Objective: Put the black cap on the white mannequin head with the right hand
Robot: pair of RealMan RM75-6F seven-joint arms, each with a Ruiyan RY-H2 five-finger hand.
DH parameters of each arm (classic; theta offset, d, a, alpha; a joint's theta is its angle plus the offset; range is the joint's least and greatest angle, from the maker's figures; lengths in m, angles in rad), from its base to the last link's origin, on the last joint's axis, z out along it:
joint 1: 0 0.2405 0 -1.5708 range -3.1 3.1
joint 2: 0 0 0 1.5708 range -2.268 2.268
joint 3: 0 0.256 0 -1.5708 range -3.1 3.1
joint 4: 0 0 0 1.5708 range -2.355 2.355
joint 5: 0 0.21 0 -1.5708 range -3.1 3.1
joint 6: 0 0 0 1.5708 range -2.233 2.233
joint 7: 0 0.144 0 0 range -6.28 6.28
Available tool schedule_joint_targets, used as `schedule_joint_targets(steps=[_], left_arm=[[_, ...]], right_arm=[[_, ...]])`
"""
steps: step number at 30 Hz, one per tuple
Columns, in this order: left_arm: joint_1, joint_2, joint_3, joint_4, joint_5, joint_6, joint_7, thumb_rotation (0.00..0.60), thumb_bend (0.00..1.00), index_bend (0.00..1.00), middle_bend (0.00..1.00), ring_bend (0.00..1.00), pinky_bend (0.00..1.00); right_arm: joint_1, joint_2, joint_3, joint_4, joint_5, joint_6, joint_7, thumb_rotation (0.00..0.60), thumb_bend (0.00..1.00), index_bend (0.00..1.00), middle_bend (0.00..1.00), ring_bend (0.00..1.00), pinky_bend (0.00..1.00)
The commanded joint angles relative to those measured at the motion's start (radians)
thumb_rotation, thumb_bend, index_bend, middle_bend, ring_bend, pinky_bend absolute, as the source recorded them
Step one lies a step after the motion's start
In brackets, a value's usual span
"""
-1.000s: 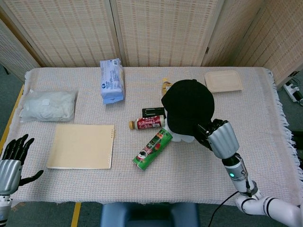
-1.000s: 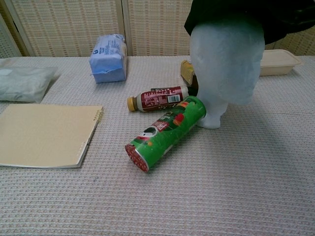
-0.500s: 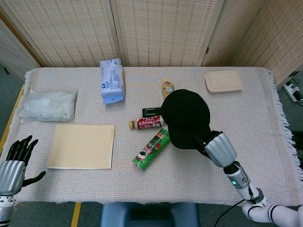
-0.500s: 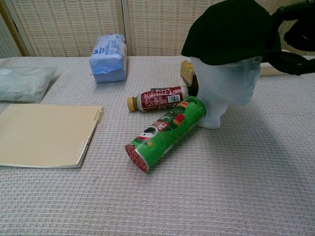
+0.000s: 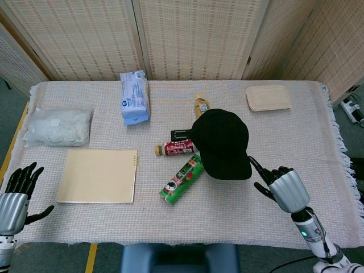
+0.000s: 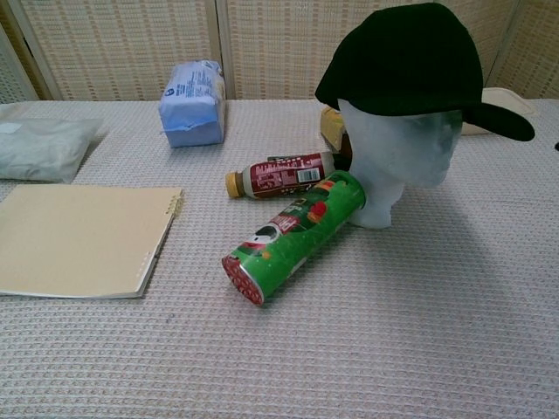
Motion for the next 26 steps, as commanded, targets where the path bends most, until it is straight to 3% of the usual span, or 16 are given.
schedule_joint_targets(steps=[1,3,6,9,16,26], left_arm=[[0.001,0.002,0.002,-0.003,0.003,0.000,0.000,0.600,0.17,0.01,0.00,0.00,0.05],[0.000,0.006,0.006,-0.007,0.006,-0.004,-0.002,0.600,0.17,0.01,0.00,0.00,0.05],[-0.003,0.017,0.015,-0.015,0.008,-0.021,-0.014,0.600,0.17,0.01,0.00,0.00,0.05],[-0.007,0.029,0.023,-0.023,0.011,-0.036,-0.021,0.600,0.17,0.01,0.00,0.00,0.05],[-0.008,0.047,0.037,-0.036,0.025,-0.045,-0.024,0.600,0.17,0.01,0.00,0.00,0.05],[0.000,0.033,0.035,-0.021,0.046,-0.012,-0.016,0.600,0.17,0.01,0.00,0.00,0.05]], right_arm=[[-0.087,0.086,-0.041,-0.124,0.067,-0.019,-0.073,0.600,0.01,0.00,0.51,0.80,1.00],[-0.129,0.140,-0.053,-0.223,0.131,-0.048,-0.125,0.600,0.01,0.00,0.36,0.65,0.95],[-0.171,0.226,-0.062,-0.397,0.230,-0.099,-0.204,0.600,0.01,0.00,0.11,0.32,0.60],[-0.213,0.237,-0.042,-0.455,0.275,-0.064,-0.209,0.600,0.01,0.00,0.01,0.10,0.36],[-0.281,0.229,-0.039,-0.390,0.309,-0.044,-0.097,0.600,0.00,0.00,0.00,0.00,0.20],[-0.299,0.267,-0.027,-0.388,0.276,-0.070,-0.025,0.600,0.00,0.00,0.00,0.00,0.15]])
